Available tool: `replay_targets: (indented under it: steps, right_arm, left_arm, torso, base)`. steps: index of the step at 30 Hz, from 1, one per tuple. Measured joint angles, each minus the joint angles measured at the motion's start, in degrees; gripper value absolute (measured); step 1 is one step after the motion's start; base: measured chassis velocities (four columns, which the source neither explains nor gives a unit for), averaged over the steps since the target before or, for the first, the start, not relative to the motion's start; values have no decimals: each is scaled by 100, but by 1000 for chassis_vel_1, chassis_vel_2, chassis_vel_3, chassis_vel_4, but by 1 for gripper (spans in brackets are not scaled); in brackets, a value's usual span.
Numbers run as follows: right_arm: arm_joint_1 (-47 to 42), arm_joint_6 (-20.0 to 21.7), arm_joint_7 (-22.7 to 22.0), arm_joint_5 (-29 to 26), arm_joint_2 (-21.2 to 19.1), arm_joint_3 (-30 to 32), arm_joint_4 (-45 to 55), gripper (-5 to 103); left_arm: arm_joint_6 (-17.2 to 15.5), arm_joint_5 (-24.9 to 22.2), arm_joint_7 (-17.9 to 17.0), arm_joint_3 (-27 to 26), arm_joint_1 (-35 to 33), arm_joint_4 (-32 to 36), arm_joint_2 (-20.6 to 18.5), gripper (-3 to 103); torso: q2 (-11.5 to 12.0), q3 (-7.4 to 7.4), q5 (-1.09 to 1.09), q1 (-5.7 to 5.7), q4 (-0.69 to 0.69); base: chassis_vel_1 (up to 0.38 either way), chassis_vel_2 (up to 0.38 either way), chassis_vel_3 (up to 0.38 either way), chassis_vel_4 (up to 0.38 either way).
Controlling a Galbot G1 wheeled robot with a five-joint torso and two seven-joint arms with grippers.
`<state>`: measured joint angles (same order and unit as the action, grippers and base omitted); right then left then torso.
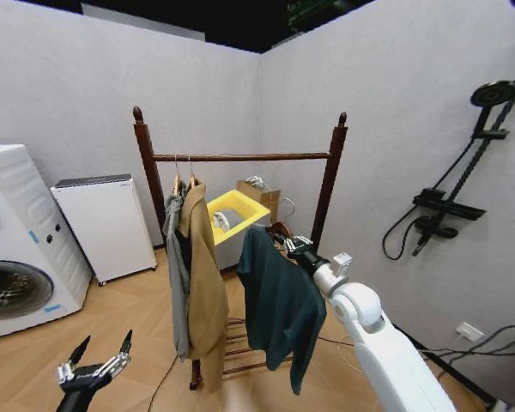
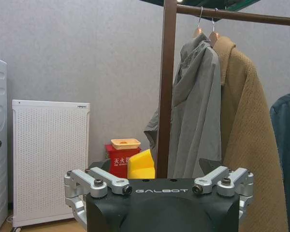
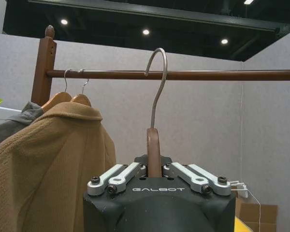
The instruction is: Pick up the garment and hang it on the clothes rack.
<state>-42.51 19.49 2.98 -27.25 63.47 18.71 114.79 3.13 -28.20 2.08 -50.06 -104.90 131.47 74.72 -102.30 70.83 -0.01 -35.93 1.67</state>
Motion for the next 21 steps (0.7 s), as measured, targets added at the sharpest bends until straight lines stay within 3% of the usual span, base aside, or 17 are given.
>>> replay_targets:
  steps: [9,21]
  right_arm:
    - [894,257,-175,18,42,-667,-303,10]
    - [1102,239,-81,11,118,-766,-545,10]
  left_arm:
    - [0,0,0,0,0,0,0,100]
    - [0,0,0,0,0,0,0,100]
  torso:
    - [0,0,0,0,-3]
    - [0,0,1,1,-3]
  base:
    - [0,0,0,0]
    - [-4,4,6,-3]
